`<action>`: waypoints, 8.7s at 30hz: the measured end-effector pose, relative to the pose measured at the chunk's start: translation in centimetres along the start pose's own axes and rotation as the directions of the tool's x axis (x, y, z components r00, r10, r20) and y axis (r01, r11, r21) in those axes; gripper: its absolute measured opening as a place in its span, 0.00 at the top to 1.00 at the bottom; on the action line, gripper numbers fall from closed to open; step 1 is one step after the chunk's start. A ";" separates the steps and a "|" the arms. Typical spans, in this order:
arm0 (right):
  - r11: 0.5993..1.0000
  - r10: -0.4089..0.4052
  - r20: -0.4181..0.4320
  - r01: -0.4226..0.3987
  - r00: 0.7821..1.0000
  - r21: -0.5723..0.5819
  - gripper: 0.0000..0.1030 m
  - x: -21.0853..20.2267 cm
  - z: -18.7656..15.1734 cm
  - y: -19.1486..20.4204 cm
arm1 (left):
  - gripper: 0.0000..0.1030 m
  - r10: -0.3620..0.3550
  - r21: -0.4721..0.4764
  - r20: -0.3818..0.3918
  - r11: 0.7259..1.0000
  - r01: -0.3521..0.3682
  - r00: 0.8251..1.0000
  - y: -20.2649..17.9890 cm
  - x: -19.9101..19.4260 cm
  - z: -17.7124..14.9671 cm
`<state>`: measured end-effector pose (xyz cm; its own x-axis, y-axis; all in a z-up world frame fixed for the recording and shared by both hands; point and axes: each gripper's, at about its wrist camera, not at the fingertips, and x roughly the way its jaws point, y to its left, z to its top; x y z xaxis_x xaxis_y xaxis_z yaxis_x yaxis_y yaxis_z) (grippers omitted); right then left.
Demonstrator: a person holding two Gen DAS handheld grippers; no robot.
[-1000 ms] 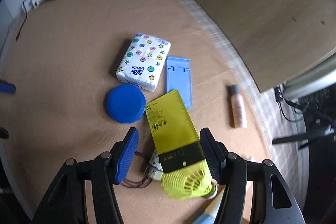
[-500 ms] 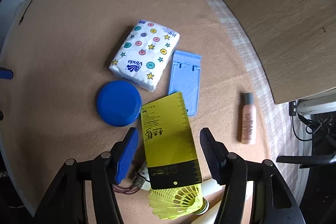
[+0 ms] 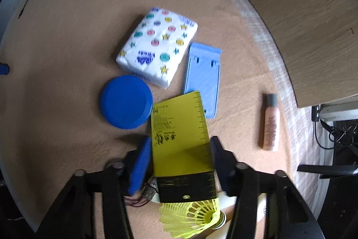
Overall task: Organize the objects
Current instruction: 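Lift the yellow card with the right tool, then carry the yellow card with the right tool and drop it into the box, then grasp the patterned lighter with the left tool and lift it, then hold the lighter in the left tool while the right tool grasps the rubber band, then carry the lighter in the left tool while the right tool carries the band, release both into box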
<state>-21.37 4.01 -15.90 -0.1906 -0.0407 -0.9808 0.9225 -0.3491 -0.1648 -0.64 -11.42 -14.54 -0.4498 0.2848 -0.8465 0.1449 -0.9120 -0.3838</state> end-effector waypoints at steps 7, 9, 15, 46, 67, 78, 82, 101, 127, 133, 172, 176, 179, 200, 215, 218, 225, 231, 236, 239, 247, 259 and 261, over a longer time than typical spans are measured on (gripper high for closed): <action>0.995 0.049 0.021 -0.051 0.999 0.088 0.56 -0.9 -0.9 -0.2 | 0.22 -0.009 0.009 -0.002 1.000 0.009 1.000 -0.1 0.0 0.2; 0.992 0.064 0.037 -0.068 0.997 0.107 0.56 -1.3 -1.3 0.0 | 0.22 -0.011 0.013 0.000 1.000 0.011 1.000 -0.2 -0.2 0.3; 0.972 0.115 0.117 -0.136 0.986 0.192 0.56 -3.1 -3.3 0.9 | 0.22 -0.008 0.034 0.001 0.999 0.008 1.000 -0.9 -0.3 0.6; 0.397 -0.231 0.203 -0.098 0.952 0.912 0.56 -12.6 -34.7 -6.5 | 0.23 -0.038 0.265 -0.062 0.963 0.053 0.997 -13.3 5.1 2.2; 0.320 -0.314 0.215 -0.110 0.925 0.941 0.38 -15.0 -36.1 -4.5 | 0.38 0.051 0.338 -0.058 0.941 -0.028 0.997 -15.7 10.2 7.3; 0.383 -0.234 0.365 -0.260 0.901 0.887 0.38 -15.2 -31.6 -0.1 | 0.70 0.088 0.388 -0.089 0.921 -0.047 0.992 -17.4 14.0 9.8; 0.389 -0.200 0.390 -0.293 0.899 0.873 0.38 -14.5 -30.3 0.8 | 0.75 0.145 0.443 -0.087 0.892 -0.092 0.986 -18.0 15.4 9.8; 0.440 -0.105 0.429 -0.345 0.897 0.829 0.38 -11.9 -25.7 1.7 | 0.81 0.090 0.471 -0.149 0.882 -0.009 0.985 -16.7 14.0 6.0; 0.453 -0.053 0.436 -0.367 0.898 0.812 0.38 -10.4 -24.5 3.1 | 0.87 0.134 0.474 -0.151 0.879 -0.047 0.979 -18.3 15.6 9.0; 0.426 -0.047 0.432 -0.373 0.901 0.824 0.38 -9.8 -25.5 3.2 | 0.95 0.051 0.486 -0.223 0.872 0.066 0.974 -18.6 15.7 7.5; 0.444 0.004 0.419 -0.377 0.908 0.813 0.38 -8.3 -23.5 6.9 | 0.41 0.156 0.277 -0.102 0.953 -0.123 0.983 -18.5 16.8 13.3; 0.432 0.008 0.416 -0.379 0.909 0.819 0.38 -8.0 -23.8 6.7 | 0.42 0.184 0.272 -0.104 0.950 -0.150 0.977 -18.3 18.0 14.0; 0.428 0.014 0.415 -0.381 0.910 0.820 0.38 -7.8 -23.7 6.6 | 0.44 0.207 0.309 -0.088 0.936 -0.171 0.974 -18.7 18.4 14.1; 0.548 0.031 0.306 -0.272 0.951 0.791 0.37 -4.7 -19.3 7.3 | 0.76 0.124 0.436 -0.097 0.897 -0.070 0.988 -16.2 13.2 4.4; 0.761 0.001 0.124 -0.081 0.992 0.644 0.32 -2.8 -15.2 8.0 | 0.76 0.090 0.418 -0.107 0.908 -0.037 0.990 -13.5 10.3 1.0; 0.776 -0.010 0.118 -0.067 0.993 0.628 0.34 -2.8 -15.3 8.3 | 0.76 0.085 0.412 -0.108 0.910 -0.033 0.990 -13.3 10.1 0.9; 0.775 -0.017 0.120 -0.063 0.993 0.629 0.81 -3.5 -16.0 7.9 | 0.76 0.087 0.411 -0.107 0.911 -0.036 0.990 -13.2 10.0 0.7; 0.756 -0.009 0.135 -0.081 0.991 0.649 0.97 -3.7 -16.4 7.8 | 0.76 0.077 0.404 -0.112 0.914 -0.025 0.991 -13.5 9.8 0.1; 0.731 -0.015 0.164 -0.101 0.986 0.675 0.97 -4.3 -17.4 8.1 | 0.76 0.061 0.388 -0.124 0.922 -0.008 0.990 -13.8 9.5 -0.3; 0.713 -0.018 0.195 -0.124 0.981 0.690 0.97 -5.0 -18.1 7.8 | 0.76 0.053 0.383 -0.124 0.924 -0.001 0.991 -14.0 9.1 -0.4; 0.667 -0.053 0.274 -0.170 0.960 0.725 0.97 -8.2 -20.7 6.7 | 0.76 0.023 0.406 -0.106 0.913 0.022 0.994 -16.7 7.4 -0.3; 0.569 -0.185 0.322 -0.166 0.929 0.805 0.97 -13.6 -28.4 3.0 | 0.76 -0.044 0.519 -0.086 0.851 0.083 0.995 -26.2 7.5 0.8; 0.543 -0.209 0.315 -0.158 0.926 0.825 0.97 -14.2 -30.2 2.1 | 0.76 -0.059 0.543 -0.085 0.834 0.096 0.995 -28.4 7.9 1.0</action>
<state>-6.57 32.08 -5.51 -0.4750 -0.2599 -0.8407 0.2546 -0.9551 0.1514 -9.19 16.46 -9.90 -0.3811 0.3626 -0.8505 -0.4011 -0.8937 -0.2013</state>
